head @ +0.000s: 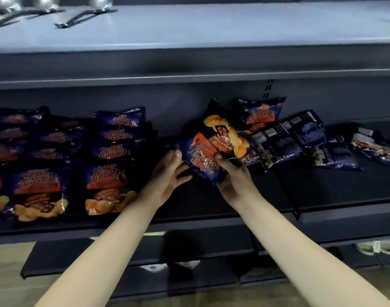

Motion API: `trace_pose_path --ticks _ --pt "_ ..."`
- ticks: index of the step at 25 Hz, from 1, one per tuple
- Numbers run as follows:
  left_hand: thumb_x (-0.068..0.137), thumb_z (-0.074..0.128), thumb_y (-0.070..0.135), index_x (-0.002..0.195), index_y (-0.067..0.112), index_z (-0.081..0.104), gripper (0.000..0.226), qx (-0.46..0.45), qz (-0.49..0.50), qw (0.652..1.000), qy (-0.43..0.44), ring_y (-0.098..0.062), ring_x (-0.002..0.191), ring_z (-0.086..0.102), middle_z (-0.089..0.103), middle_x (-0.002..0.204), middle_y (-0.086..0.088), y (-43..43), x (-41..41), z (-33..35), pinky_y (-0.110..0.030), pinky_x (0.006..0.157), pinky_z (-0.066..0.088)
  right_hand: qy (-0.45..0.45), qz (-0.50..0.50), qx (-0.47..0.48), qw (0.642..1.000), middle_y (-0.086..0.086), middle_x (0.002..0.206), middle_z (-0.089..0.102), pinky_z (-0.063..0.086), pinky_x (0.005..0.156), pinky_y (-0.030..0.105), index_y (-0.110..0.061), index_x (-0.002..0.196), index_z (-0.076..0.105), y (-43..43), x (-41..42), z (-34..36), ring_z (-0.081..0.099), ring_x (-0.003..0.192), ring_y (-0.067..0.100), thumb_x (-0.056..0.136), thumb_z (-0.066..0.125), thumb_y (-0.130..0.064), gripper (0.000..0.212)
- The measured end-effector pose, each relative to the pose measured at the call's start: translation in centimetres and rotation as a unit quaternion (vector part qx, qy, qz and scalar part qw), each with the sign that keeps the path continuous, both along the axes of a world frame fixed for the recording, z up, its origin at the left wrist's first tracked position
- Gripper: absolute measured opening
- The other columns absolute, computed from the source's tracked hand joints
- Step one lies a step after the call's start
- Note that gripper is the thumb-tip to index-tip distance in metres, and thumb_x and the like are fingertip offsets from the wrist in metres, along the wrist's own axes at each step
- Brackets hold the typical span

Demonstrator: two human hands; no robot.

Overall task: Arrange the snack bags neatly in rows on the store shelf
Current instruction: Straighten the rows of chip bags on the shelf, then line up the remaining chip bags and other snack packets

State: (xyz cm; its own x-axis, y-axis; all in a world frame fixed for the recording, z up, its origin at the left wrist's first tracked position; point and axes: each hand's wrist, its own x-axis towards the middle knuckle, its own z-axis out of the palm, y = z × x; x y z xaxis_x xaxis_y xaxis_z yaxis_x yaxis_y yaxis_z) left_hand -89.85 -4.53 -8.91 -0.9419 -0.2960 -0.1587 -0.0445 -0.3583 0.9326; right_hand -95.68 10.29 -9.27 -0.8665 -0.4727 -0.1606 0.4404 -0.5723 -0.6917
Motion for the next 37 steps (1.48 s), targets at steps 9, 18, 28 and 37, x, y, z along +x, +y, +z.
trace_pose_path --ticks 9,18,28,37 --pt "0.082 0.064 0.005 0.1 0.026 0.058 0.028 -0.062 0.06 0.994 0.061 -0.005 0.082 0.068 0.071 0.089 0.009 -2.6 -1.3 3.0 -0.023 0.074 0.055 -0.011 0.001 0.055 0.998 -0.002 0.091 0.07 0.052 0.079 0.026 -0.019 0.099 0.057 -4.2 1.3 0.4 0.065 0.089 0.014 0.085 0.059 -0.008 0.018" --pt "0.074 0.076 0.008 0.111 0.021 0.058 0.043 -0.362 -0.183 0.914 0.006 -0.008 0.097 0.062 0.066 0.105 0.005 -7.1 -2.4 5.4 -0.021 0.088 0.049 0.339 -0.041 0.353 0.871 -0.017 0.121 0.051 0.041 0.098 0.021 -0.033 0.133 0.036 -0.3 -1.8 3.3 0.05 0.117 0.001 0.076 0.069 -0.037 0.065" --pt "0.077 0.074 0.021 0.141 0.022 0.038 0.074 -0.58 -0.223 0.784 -0.003 -0.014 0.131 0.038 0.041 0.143 0.0 -9.6 -3.9 6.3 -0.019 0.101 0.026 0.296 0.065 0.374 0.877 -0.01 0.117 0.065 0.043 0.103 0.036 -0.038 0.106 0.057 -4.3 0.3 -1.4 0.058 0.112 0.007 0.084 0.068 -0.016 0.033" --pt "0.088 0.056 0.016 0.134 0.016 0.047 0.047 -0.631 -0.033 0.767 0.114 -0.018 0.127 0.045 0.045 0.14 -0.003 -4.6 3.3 -0.1 -0.028 0.105 0.038 0.229 -0.012 0.487 0.843 -0.005 0.088 0.059 0.045 0.07 0.027 -0.013 0.103 0.05 -9.1 -2.3 -4.3 0.056 0.082 0.011 0.081 0.064 -0.017 0.026"
